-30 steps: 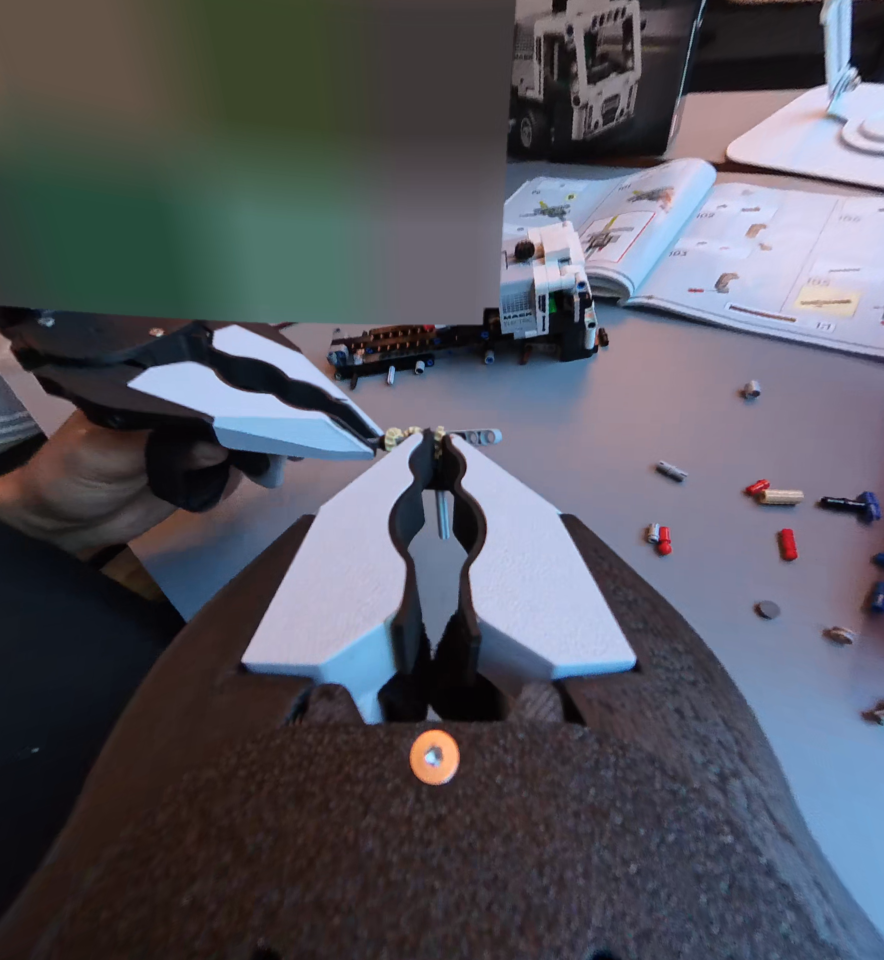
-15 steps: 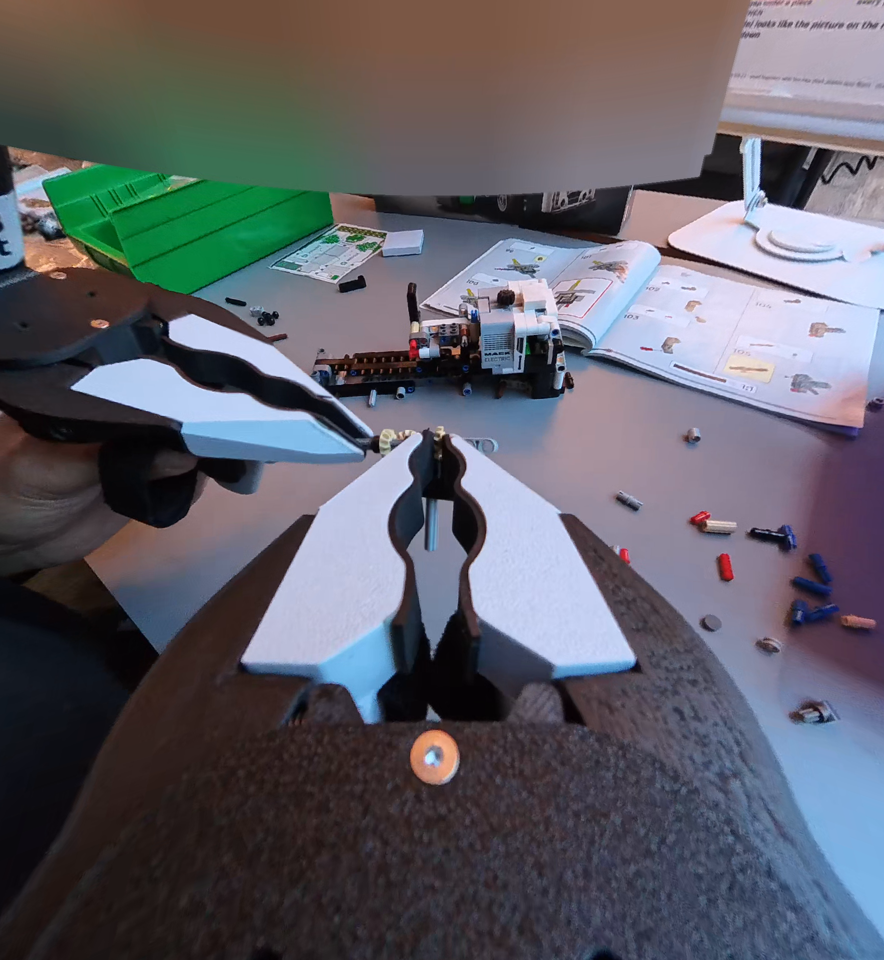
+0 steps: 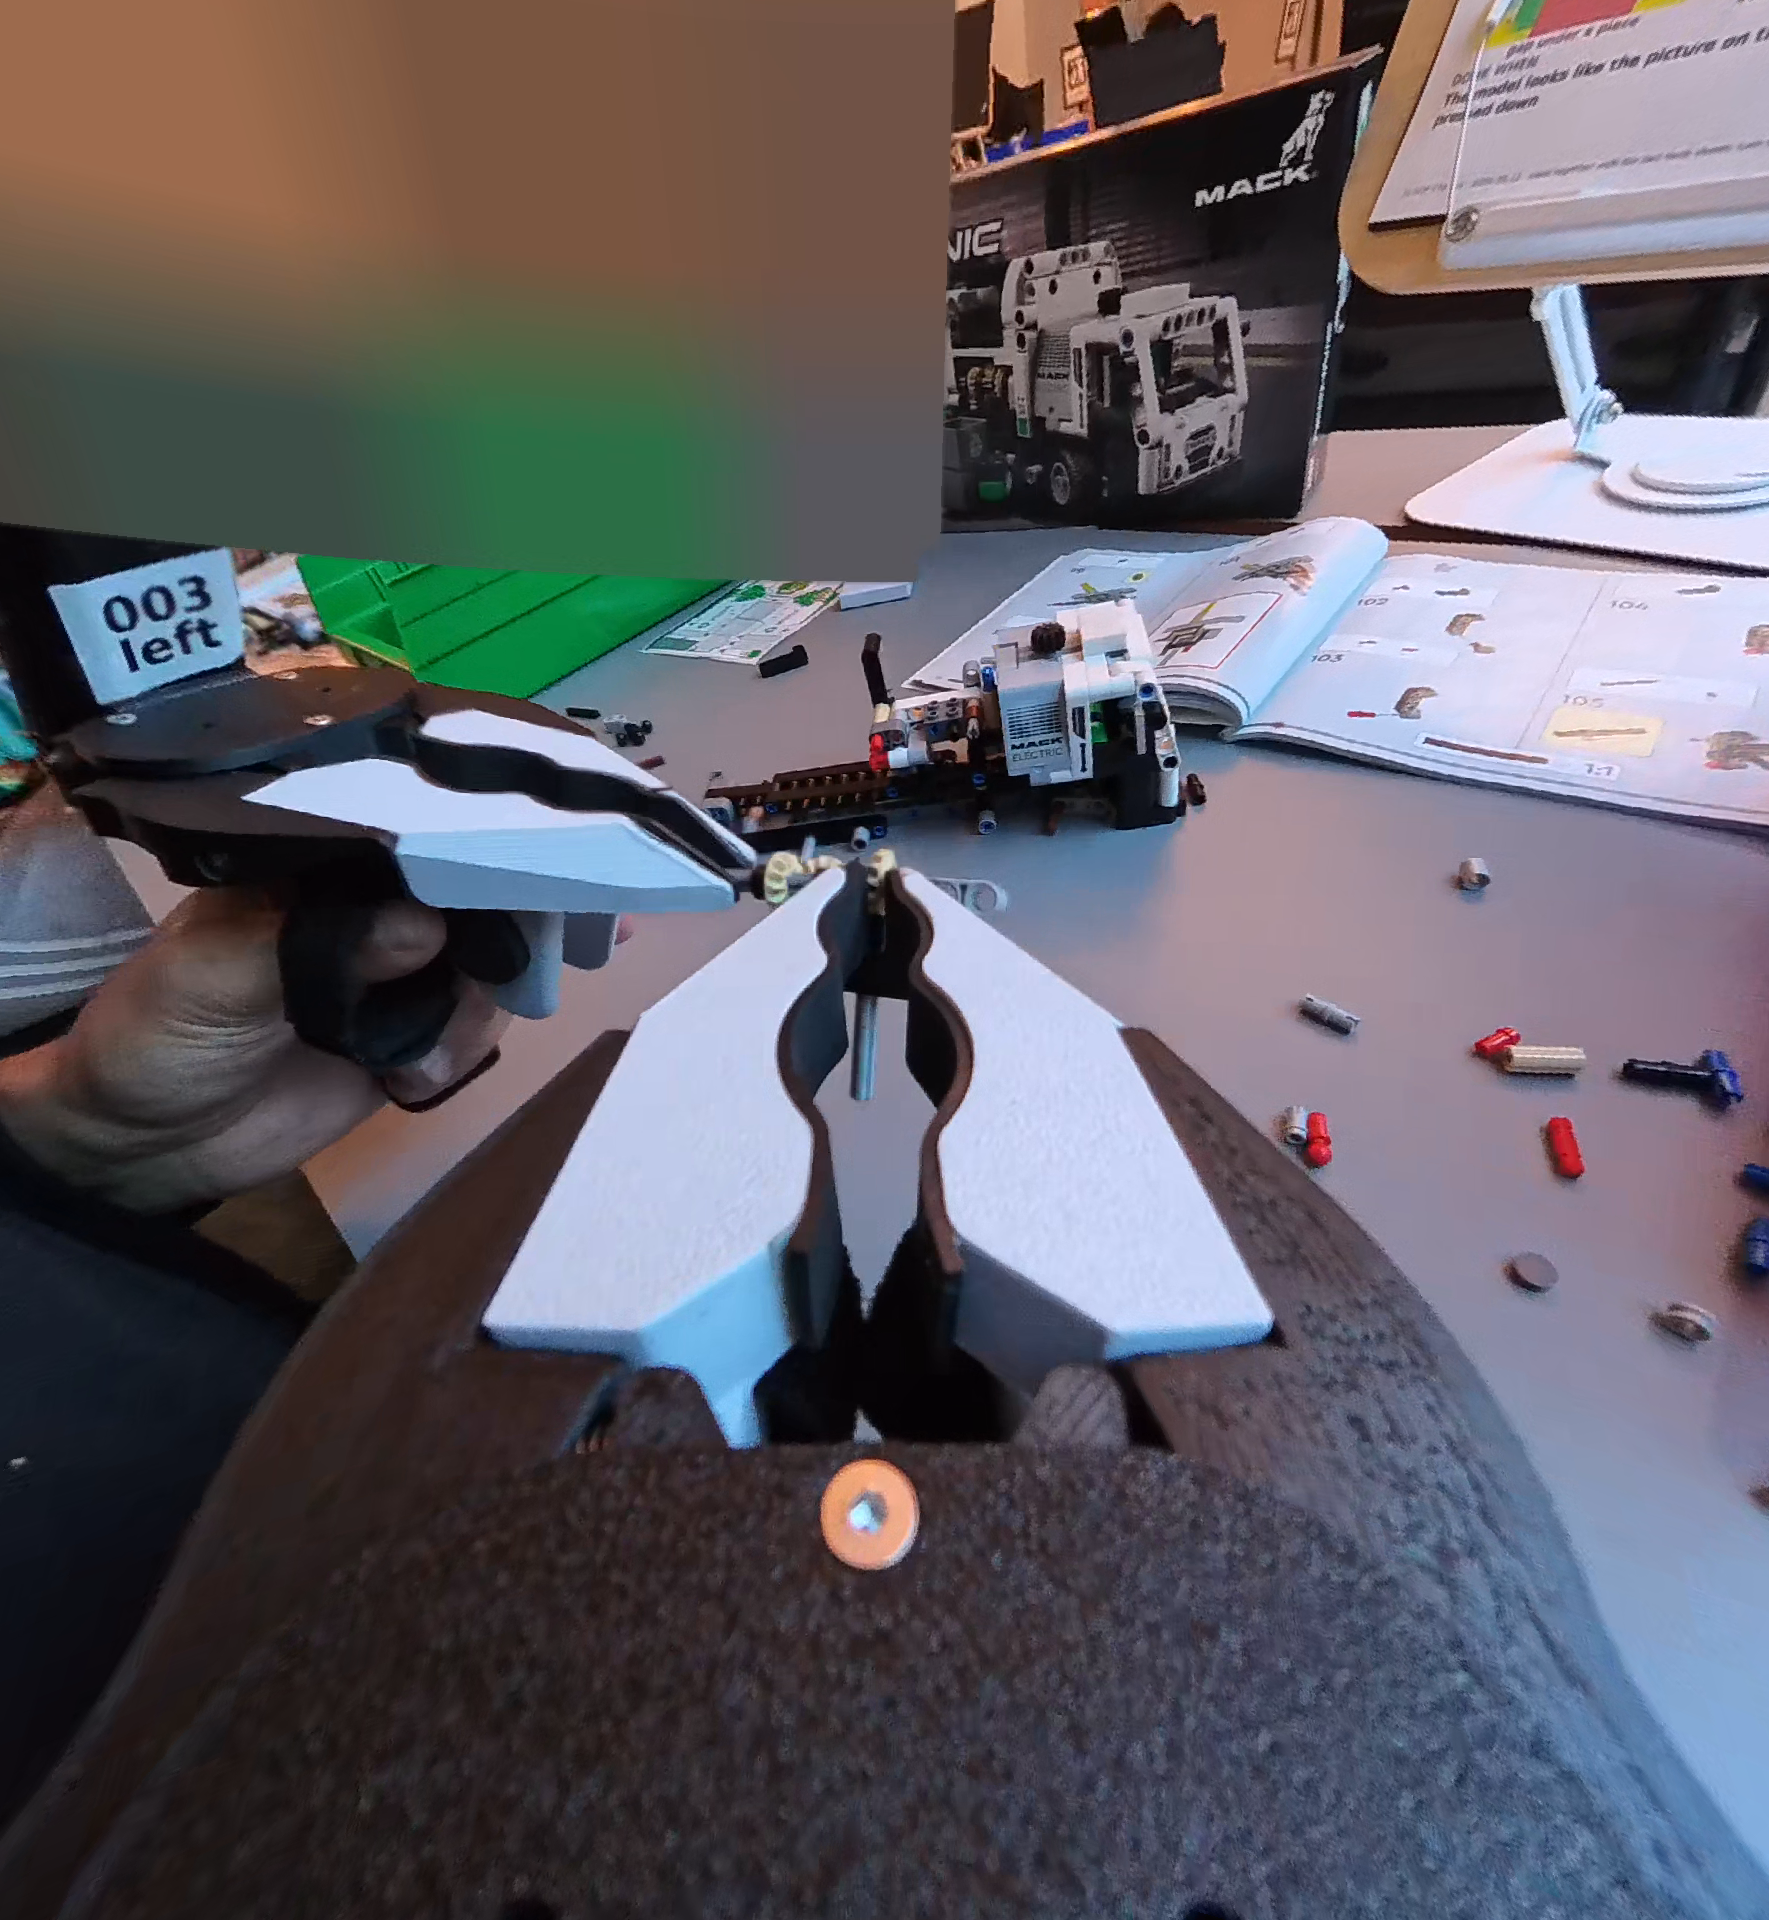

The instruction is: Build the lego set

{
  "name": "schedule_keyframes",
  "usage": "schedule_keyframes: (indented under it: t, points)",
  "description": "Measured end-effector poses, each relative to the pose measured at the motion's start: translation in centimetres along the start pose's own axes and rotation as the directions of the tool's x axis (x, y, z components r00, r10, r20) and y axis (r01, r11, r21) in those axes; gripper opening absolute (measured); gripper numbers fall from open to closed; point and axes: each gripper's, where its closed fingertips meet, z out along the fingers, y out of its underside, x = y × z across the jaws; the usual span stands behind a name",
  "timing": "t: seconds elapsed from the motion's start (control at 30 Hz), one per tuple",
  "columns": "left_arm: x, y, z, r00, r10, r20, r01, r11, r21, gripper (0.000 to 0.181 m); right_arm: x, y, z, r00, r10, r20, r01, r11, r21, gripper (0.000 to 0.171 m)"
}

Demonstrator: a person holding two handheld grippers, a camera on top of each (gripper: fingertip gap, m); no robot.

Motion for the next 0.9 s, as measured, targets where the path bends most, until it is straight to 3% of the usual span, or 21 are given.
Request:
schedule_keyframes:
  t: [0.17,0.23,0.3,0.4,0.57,0.73,0.9]
  points:
    - [-0.9,0.5,-0.5,0.999,0.037,0.04,-0.036,0.999,-0.027,0.002,0.1,-2.5,-1.4,0.999,0.029,0.022,-0.031,0.995,0.09,0.002]
    - [-1.5,1.2,-1.2,0.995,0.082,0.052,-0.079,0.995,-0.058,0.002,1.3,-0.3,-1.2,0.991,0.129,0.031,-0.126,0.987,-0.097,0.002]
    - [-2.0,2.4,-2.0,0.99,0.133,0.043,-0.128,0.986,-0.11,0.002,1.7,4.9,-0.9,0.963,0.265,0.043,-0.228,0.892,-0.39,0.002]
    - [-3.3,5.1,-3.3,0.981,0.19,0.04,-0.176,0.956,-0.235,0.002,0.5,8.5,-0.3,0.934,0.347,0.09,-0.244,0.799,-0.549,0.002]
    - [-4.6,8.8,-4.9,0.962,0.271,0.029,-0.235,0.878,-0.417,0.002,0.3,10.7,0.8,0.958,0.256,0.132,-0.123,0.777,-0.618,0.003]
    - [-4.9,10.8,-5.2,0.955,0.295,0.016,-0.25,0.836,-0.489,0.002,1.0,11.3,1.0,0.945,0.292,0.146,-0.135,0.757,-0.639,0.007]
    - [-5.3,10.9,-5.0,0.973,0.22,0.07,-0.157,0.855,-0.494,0.002,0.4,8.2,1.9,0.979,0.158,0.128,-0.073,0.863,-0.5,0.033]
